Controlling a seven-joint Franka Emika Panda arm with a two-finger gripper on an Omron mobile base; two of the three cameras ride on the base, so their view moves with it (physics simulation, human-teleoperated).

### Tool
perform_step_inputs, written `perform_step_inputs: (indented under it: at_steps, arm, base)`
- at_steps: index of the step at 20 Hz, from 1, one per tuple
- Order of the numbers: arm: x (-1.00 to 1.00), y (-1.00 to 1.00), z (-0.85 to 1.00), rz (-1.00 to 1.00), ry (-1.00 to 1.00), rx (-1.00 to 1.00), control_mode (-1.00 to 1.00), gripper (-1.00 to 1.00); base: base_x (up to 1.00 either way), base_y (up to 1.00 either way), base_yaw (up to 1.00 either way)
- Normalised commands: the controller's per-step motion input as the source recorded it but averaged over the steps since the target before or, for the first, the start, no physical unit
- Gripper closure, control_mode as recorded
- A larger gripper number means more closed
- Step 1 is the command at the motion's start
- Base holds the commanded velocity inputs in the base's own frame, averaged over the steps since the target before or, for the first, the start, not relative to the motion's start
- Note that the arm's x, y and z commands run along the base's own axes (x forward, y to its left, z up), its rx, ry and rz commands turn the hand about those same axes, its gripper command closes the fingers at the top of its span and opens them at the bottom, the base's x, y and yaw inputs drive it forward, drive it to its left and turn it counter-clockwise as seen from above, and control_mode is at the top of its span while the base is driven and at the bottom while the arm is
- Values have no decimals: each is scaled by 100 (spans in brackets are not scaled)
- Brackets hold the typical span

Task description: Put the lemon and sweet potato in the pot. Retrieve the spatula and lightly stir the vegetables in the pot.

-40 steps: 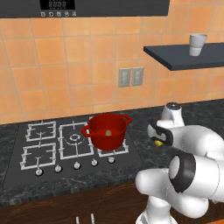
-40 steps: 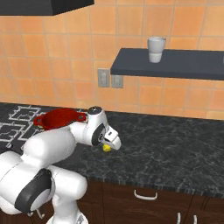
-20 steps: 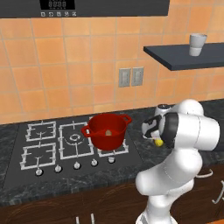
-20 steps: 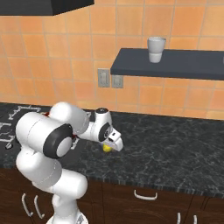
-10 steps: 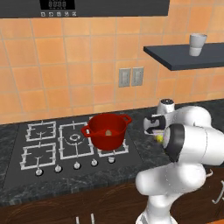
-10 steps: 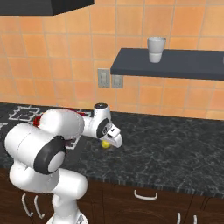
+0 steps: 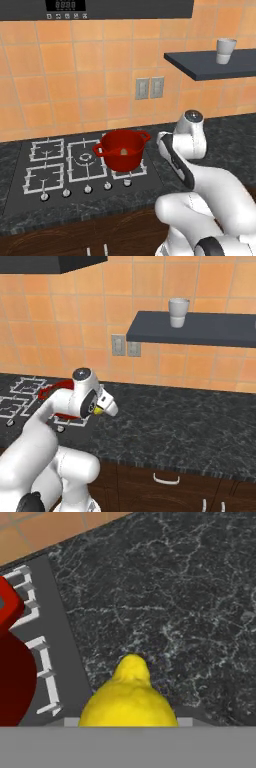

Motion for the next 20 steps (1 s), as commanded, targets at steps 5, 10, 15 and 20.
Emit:
perform_step_inputs:
  at_steps: [5,10,15,20]
  arm:
    - [-7,88,97,4,-7,-1,-100,100]
    - [29,86,74,4,-2,0,-100,100]
    - [63,71,35,1,1,-1,-100,100]
    - [64,51,-22,0,13,-5,-100,100]
  base:
    - [0,0,0]
    - [0,0,0]
    - [0,0,0]
    - [0,0,0]
